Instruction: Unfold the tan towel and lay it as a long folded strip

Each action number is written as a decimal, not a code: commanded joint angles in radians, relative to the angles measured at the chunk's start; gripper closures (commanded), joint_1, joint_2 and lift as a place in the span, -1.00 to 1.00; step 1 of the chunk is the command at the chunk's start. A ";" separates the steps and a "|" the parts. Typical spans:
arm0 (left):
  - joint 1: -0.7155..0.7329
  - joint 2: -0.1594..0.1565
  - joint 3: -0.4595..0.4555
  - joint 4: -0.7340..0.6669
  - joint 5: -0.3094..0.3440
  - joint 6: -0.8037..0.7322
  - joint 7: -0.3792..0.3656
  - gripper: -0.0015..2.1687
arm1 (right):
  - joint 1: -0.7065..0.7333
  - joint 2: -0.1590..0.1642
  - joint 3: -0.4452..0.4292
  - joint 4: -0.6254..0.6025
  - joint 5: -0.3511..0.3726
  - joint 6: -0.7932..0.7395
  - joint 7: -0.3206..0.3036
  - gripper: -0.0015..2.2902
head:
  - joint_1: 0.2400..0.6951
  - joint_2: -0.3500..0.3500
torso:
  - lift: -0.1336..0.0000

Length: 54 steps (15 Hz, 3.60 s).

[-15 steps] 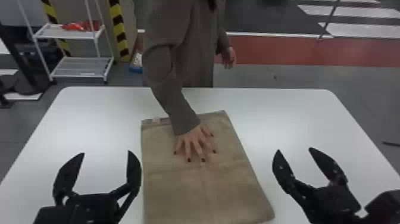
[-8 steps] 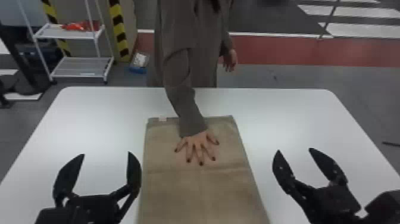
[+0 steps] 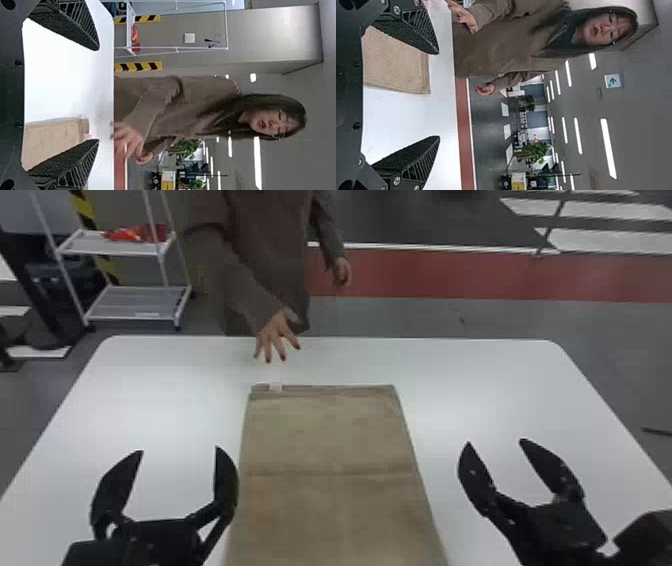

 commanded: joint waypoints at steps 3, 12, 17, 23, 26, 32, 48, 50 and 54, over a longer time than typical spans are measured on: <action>-0.009 -0.002 -0.003 0.020 0.000 -0.005 -0.002 -0.96 | 0.001 0.000 -0.001 0.002 0.000 0.000 0.002 -0.88 | 1.00 -0.20 | -0.66; -0.030 -0.002 -0.011 0.057 0.003 -0.033 -0.003 -0.93 | 0.000 0.000 0.004 0.013 0.000 -0.006 0.012 -0.88 | 1.00 -0.20 | -0.66; -0.105 -0.002 -0.029 0.129 0.014 -0.042 -0.009 -0.93 | -0.037 0.000 0.016 0.053 0.015 -0.015 0.031 -0.88 | 1.00 -0.22 | -0.66; -0.277 -0.004 -0.052 0.267 0.060 -0.051 -0.032 -0.93 | -0.114 0.006 0.039 0.117 0.048 0.009 0.064 -0.87 | 1.00 -0.21 | -0.66; -0.403 -0.004 -0.045 0.380 0.114 -0.060 -0.077 -0.93 | -0.135 0.006 0.036 0.136 0.055 0.025 0.074 -0.86 | 1.00 -0.20 | -0.66; -0.679 -0.008 -0.038 0.677 0.194 0.053 -0.225 -0.80 | -0.174 0.009 0.041 0.171 0.083 0.061 0.074 -0.86 | 1.00 -0.21 | -0.66; -0.899 -0.013 0.001 1.049 0.223 0.066 -0.428 -0.67 | -0.240 0.034 0.094 0.241 0.164 0.067 0.074 -0.86 | 1.00 -0.09 | -0.66; -0.899 -0.013 0.000 1.051 0.218 0.069 -0.430 -0.63 | -0.240 0.034 0.094 0.241 0.166 0.067 0.074 -0.86 | 1.00 -0.09 | -0.66; -0.906 -0.013 0.000 1.066 0.203 0.112 -0.454 -0.58 | -0.240 0.032 0.094 0.245 0.166 0.071 0.074 -0.86 | 1.00 -0.09 | -0.66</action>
